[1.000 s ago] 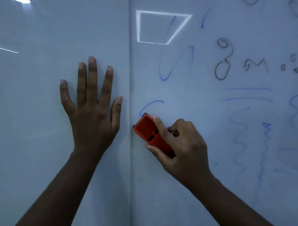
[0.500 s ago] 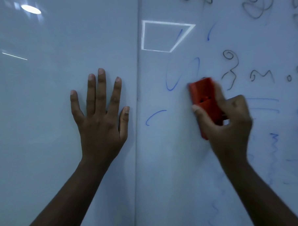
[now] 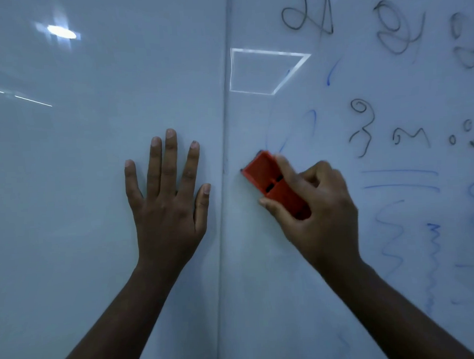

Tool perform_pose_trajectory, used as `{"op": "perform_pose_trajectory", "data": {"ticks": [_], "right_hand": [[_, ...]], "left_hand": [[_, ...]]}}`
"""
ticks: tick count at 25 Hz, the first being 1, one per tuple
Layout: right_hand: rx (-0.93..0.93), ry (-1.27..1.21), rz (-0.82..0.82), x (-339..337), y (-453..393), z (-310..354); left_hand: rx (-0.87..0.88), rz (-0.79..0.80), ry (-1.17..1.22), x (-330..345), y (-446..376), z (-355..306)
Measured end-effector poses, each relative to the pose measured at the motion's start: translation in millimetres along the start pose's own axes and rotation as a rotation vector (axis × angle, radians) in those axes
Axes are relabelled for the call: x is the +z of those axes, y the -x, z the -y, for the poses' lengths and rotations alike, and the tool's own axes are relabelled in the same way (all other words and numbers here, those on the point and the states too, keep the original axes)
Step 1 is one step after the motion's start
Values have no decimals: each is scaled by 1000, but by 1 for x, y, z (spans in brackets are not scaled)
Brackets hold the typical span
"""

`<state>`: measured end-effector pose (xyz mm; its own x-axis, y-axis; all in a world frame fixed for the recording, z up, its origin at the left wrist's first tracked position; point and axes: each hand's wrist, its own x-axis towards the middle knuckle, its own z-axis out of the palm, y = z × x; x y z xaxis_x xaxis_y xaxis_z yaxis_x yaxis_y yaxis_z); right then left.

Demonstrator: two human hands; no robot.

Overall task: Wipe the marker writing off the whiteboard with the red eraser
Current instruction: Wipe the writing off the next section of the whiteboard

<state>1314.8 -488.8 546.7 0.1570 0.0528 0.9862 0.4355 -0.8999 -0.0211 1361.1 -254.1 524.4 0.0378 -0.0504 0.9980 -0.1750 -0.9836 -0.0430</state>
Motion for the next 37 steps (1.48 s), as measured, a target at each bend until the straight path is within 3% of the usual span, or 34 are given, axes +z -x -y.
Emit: {"op": "perform_pose_trajectory", "data": {"ticks": [2, 6, 10, 13, 18, 23, 30, 34, 37], "right_hand": [[28, -20, 8, -1, -3, 1], [-277, 29, 169, 10, 51, 9], [-373, 61, 171, 4, 33, 1], [-288, 67, 15, -3, -17, -10], [16, 57, -300, -19, -65, -73], [148, -32, -467, -2, -74, -76], [-246, -30, -327, 36, -54, 3], [-348, 1, -313, 32, -61, 2], [-310, 62, -370, 18, -104, -18]], "left_hand": [[0, -3, -7, 0, 0, 1], [7, -6, 1, 1, 0, -1], [-23, -89, 39, -5, -15, -1], [-26, -168, 81, -11, -57, -5], [-4, -174, 25, -11, -132, 10], [-40, -113, -38, 4, -136, 18], [-25, -121, -18, 5, -136, 20], [-11, -123, -22, 4, -135, 20], [-3, -141, -21, 4, -134, 19]]}}
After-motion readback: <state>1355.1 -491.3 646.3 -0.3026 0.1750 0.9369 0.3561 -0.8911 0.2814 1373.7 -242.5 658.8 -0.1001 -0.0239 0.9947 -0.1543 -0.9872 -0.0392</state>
